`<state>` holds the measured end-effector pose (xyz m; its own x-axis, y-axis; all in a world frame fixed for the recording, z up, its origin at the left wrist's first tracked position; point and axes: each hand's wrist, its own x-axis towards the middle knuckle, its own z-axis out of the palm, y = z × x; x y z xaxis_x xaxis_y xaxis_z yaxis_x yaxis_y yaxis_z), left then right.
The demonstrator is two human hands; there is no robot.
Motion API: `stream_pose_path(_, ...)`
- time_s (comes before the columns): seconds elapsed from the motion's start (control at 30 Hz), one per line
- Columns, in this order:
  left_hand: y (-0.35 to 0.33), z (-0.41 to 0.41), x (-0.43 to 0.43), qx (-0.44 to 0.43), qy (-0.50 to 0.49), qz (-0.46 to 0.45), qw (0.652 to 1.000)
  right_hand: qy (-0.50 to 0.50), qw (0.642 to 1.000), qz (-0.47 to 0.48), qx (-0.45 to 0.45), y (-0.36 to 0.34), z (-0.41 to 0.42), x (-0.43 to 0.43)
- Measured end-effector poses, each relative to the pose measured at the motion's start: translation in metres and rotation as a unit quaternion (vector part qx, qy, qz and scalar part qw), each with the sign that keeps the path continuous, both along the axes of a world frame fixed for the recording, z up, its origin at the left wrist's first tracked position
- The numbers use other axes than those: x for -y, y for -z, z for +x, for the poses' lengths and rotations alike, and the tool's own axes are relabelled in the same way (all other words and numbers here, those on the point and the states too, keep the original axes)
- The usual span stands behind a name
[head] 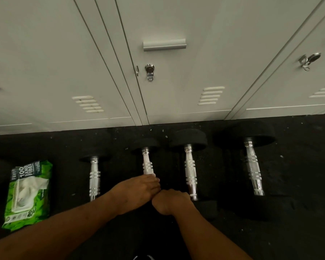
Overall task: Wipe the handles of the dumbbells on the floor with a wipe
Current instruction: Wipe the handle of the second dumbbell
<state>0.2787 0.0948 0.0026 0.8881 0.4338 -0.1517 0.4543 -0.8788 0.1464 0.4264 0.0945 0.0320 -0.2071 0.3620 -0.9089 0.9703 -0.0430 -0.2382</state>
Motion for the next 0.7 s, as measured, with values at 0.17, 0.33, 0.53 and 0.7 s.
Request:
stream_pose_path(0.17,-0.001,-0.009,-0.016,-0.045,0.053,-0.010,0.997,-0.009,1.000,0.010,-0.002,0.002,-0.002,0.002)
stream_pose_path(0.33,-0.004,-0.009,-0.062,-0.122,0.055,0.051,0.990,-0.035,0.999,0.017,-0.007,-0.003,0.000,0.001)
stream_pose_path(0.53,-0.016,-0.020,-0.063,-0.162,-0.014,0.093,0.982,-0.050,0.999,0.016,-0.015,-0.001,0.001,0.001)
stream_pose_path(0.7,-0.001,-0.025,-0.021,-0.013,-0.185,0.046,0.982,-0.044,0.999,0.022,-0.016,-0.004,0.001,0.002)
